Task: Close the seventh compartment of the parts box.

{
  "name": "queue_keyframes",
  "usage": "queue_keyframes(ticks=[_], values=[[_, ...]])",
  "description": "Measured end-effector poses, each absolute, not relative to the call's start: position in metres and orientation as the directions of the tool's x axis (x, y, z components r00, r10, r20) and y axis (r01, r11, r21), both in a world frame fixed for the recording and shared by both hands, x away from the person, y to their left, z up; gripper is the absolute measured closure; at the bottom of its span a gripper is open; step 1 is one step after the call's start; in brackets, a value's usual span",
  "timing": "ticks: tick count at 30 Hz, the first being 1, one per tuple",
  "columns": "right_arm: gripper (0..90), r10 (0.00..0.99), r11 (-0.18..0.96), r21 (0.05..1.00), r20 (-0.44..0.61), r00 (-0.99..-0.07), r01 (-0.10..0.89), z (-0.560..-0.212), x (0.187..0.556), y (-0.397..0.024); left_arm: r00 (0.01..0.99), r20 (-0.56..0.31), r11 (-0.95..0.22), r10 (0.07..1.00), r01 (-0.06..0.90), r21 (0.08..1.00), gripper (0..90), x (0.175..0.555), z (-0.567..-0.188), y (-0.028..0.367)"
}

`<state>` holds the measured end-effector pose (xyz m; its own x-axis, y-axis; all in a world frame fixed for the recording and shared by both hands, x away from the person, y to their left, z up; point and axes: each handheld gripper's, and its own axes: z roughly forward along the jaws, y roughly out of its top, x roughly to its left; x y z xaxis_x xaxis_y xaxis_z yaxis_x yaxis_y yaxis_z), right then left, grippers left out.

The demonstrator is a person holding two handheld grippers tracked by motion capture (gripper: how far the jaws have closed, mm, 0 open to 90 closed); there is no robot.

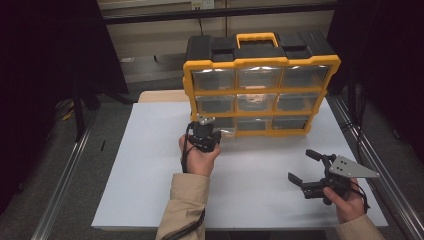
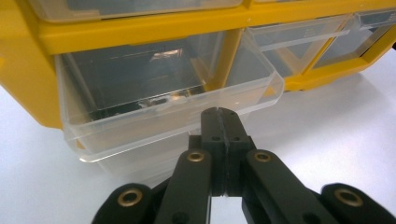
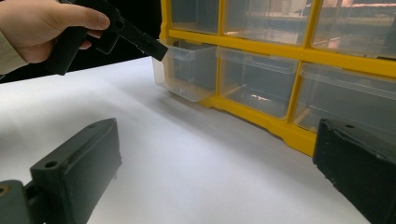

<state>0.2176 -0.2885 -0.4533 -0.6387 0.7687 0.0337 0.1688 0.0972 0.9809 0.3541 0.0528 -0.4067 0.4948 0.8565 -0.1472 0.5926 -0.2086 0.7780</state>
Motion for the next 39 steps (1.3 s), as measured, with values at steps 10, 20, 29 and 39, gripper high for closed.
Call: queue_keyframes(ticks=[10, 20, 29, 39], values=[[0.6, 0.769, 0.098, 0.981, 0.033, -0.639, 0.169, -0.4535, 0.2177, -0.2882, 0.501, -0.146, -0.214, 0.853, 0.591, 0.778, 90.0, 0.3548, -0.4080, 0.0522], [0.6, 0.764, 0.103, 0.981, 0.028, -0.644, 0.164, -0.4536, 0.2182, -0.2886, 0.497, -0.145, -0.211, 0.856, 0.590, 0.779, 90.0, 0.3579, -0.4086, 0.0507], [0.6, 0.766, 0.102, 0.981, 0.029, -0.643, 0.166, -0.4535, 0.2181, -0.2887, 0.490, -0.145, -0.202, 0.859, 0.585, 0.785, 90.0, 0.3601, -0.4091, 0.0496], [0.6, 0.766, 0.099, 0.981, 0.033, -0.642, 0.168, -0.4533, 0.2178, -0.2891, 0.493, -0.144, -0.200, 0.858, 0.580, 0.789, 90.0, 0.3631, -0.4102, 0.0486]])
